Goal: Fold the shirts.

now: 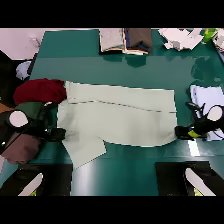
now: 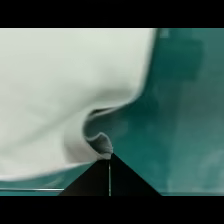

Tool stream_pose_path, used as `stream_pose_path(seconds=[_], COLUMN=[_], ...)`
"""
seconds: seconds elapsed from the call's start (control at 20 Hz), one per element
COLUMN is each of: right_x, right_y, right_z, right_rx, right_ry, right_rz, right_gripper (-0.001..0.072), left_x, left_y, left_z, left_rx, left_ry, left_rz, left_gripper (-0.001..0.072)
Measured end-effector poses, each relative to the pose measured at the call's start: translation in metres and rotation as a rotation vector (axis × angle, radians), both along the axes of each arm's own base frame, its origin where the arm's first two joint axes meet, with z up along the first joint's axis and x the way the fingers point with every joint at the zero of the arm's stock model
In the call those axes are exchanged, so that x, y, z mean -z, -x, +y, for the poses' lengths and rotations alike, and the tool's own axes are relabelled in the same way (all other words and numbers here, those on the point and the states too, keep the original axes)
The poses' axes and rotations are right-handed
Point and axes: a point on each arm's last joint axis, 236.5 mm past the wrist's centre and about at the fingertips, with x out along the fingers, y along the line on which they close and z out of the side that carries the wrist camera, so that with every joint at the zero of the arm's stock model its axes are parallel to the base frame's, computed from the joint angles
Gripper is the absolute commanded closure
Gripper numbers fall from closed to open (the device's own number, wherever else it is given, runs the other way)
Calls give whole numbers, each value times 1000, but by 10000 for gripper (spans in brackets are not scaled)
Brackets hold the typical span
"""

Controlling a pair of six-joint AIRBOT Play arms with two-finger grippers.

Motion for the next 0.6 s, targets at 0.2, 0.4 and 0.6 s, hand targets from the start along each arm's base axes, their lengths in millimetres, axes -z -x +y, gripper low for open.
stream_pose_path(seconds=[0.2, 0.4, 0.6], right_x=[-18, -34, -63], right_y=[11, 17, 4], right_z=[-14, -21, -27], right_rx=[28, 46, 49], right_ry=[40, 56, 78], right_rz=[-11, -40, -125], right_gripper=[700, 702, 702], left_x=[-13, -22, -51], left_y=[20, 35, 23], left_z=[2, -6, -20], left_rx=[16, 31, 40], left_ry=[-3, 38, 101], left_rz=[14, 53, -3], left_gripper=[687, 687, 687])
